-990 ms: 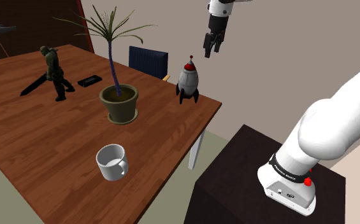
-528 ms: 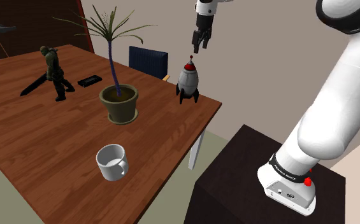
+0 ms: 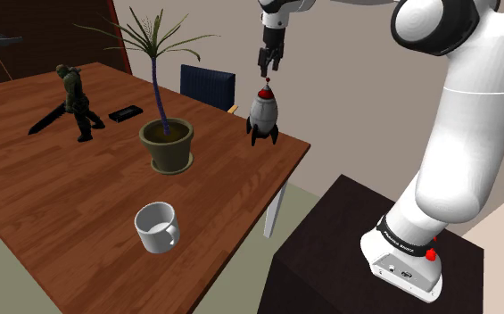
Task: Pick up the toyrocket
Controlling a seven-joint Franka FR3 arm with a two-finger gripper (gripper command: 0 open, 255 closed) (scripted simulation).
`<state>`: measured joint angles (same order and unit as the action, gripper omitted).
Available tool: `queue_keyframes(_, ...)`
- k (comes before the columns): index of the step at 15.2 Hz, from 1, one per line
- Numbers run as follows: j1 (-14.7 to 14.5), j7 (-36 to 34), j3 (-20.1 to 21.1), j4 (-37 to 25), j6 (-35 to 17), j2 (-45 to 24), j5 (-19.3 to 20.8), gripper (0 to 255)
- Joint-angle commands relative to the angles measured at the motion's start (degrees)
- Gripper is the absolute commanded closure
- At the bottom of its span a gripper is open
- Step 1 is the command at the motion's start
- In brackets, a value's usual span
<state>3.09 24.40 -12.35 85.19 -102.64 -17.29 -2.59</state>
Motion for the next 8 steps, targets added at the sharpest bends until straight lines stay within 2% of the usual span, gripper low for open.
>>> queue_keyframes(1,0.0,0.0,0.0,0.9,-1.3,-0.4,-0.1,0)
queue_keyframes(6,0.0,0.1,0.1,2.7,-3.2,-0.5,-0.1,0)
queue_keyframes(7,0.0,0.0,0.1,2.6,-3.2,-0.6,-0.1,255)
queue_keyframes(8,-0.1,0.0,0.1,2.6,-3.2,-0.6,-0.1,255)
